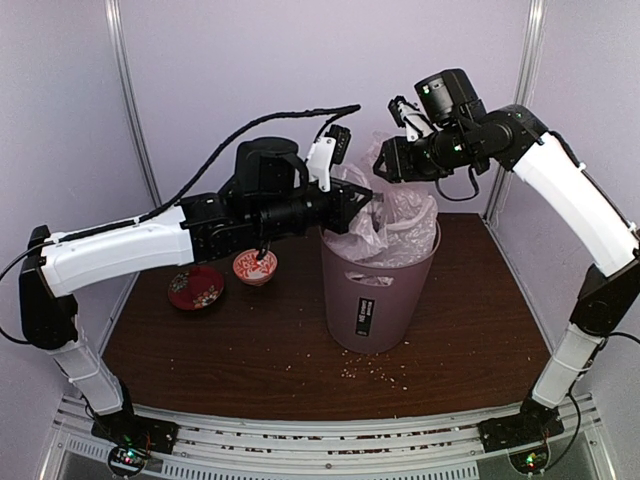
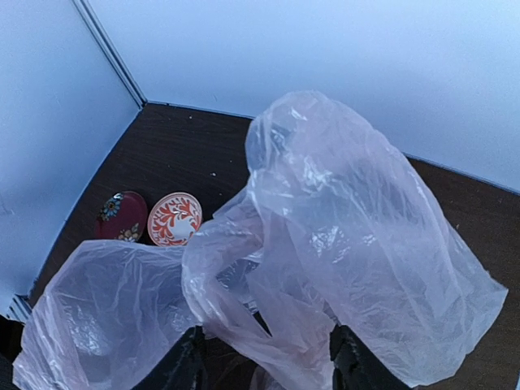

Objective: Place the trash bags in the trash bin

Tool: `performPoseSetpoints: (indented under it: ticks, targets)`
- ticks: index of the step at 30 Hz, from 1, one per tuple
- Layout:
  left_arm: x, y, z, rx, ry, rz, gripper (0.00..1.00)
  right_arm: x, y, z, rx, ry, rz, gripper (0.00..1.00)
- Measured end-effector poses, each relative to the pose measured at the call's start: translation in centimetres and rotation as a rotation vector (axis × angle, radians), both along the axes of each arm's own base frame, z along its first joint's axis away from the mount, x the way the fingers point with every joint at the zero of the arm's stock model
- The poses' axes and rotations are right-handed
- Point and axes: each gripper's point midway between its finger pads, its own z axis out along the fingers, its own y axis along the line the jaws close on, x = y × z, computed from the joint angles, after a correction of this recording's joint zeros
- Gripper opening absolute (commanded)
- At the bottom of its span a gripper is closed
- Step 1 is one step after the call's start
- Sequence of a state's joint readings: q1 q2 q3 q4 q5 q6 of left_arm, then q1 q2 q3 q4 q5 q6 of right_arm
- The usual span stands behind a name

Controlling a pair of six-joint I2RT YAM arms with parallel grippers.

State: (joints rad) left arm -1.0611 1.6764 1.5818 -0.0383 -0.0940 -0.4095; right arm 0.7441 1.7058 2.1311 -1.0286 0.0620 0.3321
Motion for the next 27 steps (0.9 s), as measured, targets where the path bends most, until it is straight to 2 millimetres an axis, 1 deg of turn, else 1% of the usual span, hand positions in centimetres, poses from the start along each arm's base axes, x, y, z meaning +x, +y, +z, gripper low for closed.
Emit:
performPoseSetpoints:
  ticks: [2, 3, 5, 8, 10, 11, 14, 16, 19, 22, 23, 25, 27]
  targets:
    - [0.0, 0.0, 0.0, 0.0, 0.0, 0.0, 0.0, 0.3, -0.1, 0.2, -0.001, -0.009, -0.014, 0.59]
    - [0.0, 0.0, 0.0, 0.0, 0.0, 0.0, 0.0, 0.4, -0.1, 0.3, -0.001, -0.013, -0.02, 0.57]
    - [0.0, 0.0, 0.0, 0.0, 0.0, 0.0, 0.0, 0.6, 0.0, 0.4, 0.001, -0.018, -0.024, 0.51]
    - [0.0, 0.0, 0.0, 0.0, 0.0, 0.0, 0.0, 1.2, 0.5, 0.3, 0.001, -0.017, -0.025, 0.36]
    - [0.0, 0.0, 0.0, 0.001, 0.0, 0.0, 0.0, 1.8, 0.8, -0.2, -0.002, -0.009, -0.037, 0.28]
    - [0.0, 0.0, 0.0, 0.002, -0.002, 0.001, 0.0, 1.9, 0.9, -0.4, -0.007, -0.008, -0.04, 0.26]
    - [0.1, 0.1, 0.1, 0.007, -0.01, 0.006, 0.0, 2.1, 0.8, -0.6, 0.001, 0.003, -0.062, 0.22]
    - [0.2, 0.4, 0.0, 0.018, -0.014, 0.016, 0.0, 1.7, 0.4, 0.2, 0.025, -0.001, -0.069, 0.17]
    - [0.3, 1.3, 0.3, 0.033, -0.017, 0.037, 0.0, 0.2, -0.5, 1.9, 0.092, -0.007, -0.053, 0.07]
    - [0.8, 2.8, 0.7, 0.055, -0.011, 0.082, 0.0, -2.4, -2.9, 2.9, 0.17, -0.005, -0.048, 0.02]
    - [0.9, 3.4, 0.8, 0.062, -0.01, 0.095, 0.0, -3.5, -4.0, 3.1, 0.194, -0.002, -0.051, 0.01]
    - [0.9, 4.6, 1.2, 0.081, -0.01, 0.114, 0.0, -5.0, -5.7, 3.0, 0.231, 0.003, -0.064, 0.0]
    - [0.6, 5.7, 1.8, 0.082, -0.012, 0.119, 0.0, -6.1, -7.2, 2.8, 0.262, 0.006, -0.085, 0.0]
